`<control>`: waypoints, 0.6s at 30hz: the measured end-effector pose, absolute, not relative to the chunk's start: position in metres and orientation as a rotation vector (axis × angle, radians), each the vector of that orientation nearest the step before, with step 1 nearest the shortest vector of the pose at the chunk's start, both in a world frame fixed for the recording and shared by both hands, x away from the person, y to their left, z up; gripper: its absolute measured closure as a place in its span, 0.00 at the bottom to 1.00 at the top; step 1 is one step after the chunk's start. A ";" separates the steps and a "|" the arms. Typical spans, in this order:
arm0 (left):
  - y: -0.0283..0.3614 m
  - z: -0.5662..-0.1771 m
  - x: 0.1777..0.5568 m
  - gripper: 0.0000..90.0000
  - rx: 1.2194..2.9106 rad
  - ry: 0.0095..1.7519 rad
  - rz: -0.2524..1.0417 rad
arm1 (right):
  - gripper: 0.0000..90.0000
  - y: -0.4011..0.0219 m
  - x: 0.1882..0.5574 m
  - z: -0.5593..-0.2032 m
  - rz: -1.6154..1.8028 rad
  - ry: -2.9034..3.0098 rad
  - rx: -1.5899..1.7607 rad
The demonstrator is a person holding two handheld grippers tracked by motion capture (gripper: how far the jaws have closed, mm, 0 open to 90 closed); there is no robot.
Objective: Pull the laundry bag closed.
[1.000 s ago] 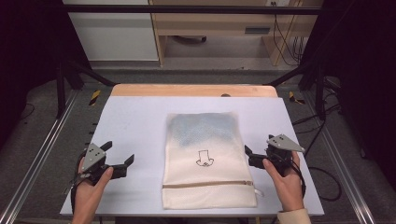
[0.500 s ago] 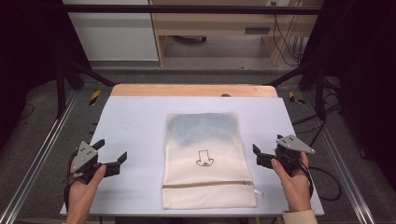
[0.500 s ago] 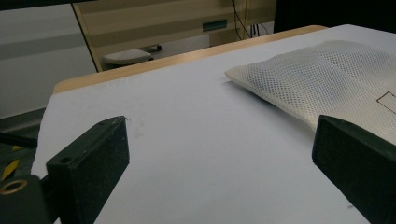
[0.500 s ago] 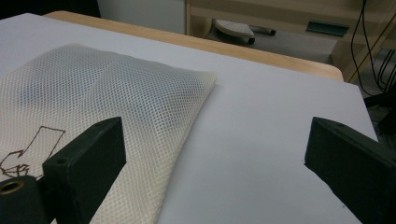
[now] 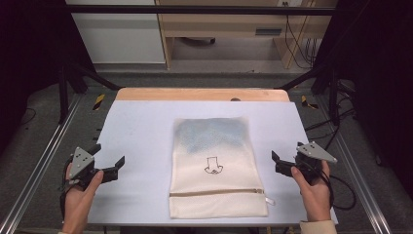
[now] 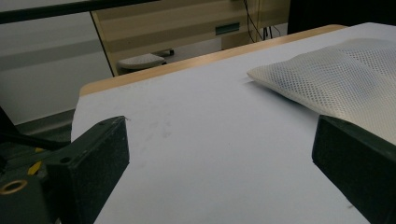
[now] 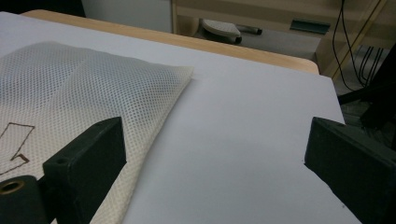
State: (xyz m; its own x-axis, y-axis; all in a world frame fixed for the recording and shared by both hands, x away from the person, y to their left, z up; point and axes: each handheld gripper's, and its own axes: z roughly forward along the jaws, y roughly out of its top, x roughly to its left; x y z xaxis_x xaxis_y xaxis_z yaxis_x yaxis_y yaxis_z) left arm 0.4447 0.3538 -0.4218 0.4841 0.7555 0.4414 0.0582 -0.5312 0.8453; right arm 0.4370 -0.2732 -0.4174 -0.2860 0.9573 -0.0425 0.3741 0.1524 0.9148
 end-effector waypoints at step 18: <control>0.379 -0.432 0.458 0.04 1.927 0.721 1.120 | 0.07 -0.307 0.435 -0.447 1.056 1.755 1.344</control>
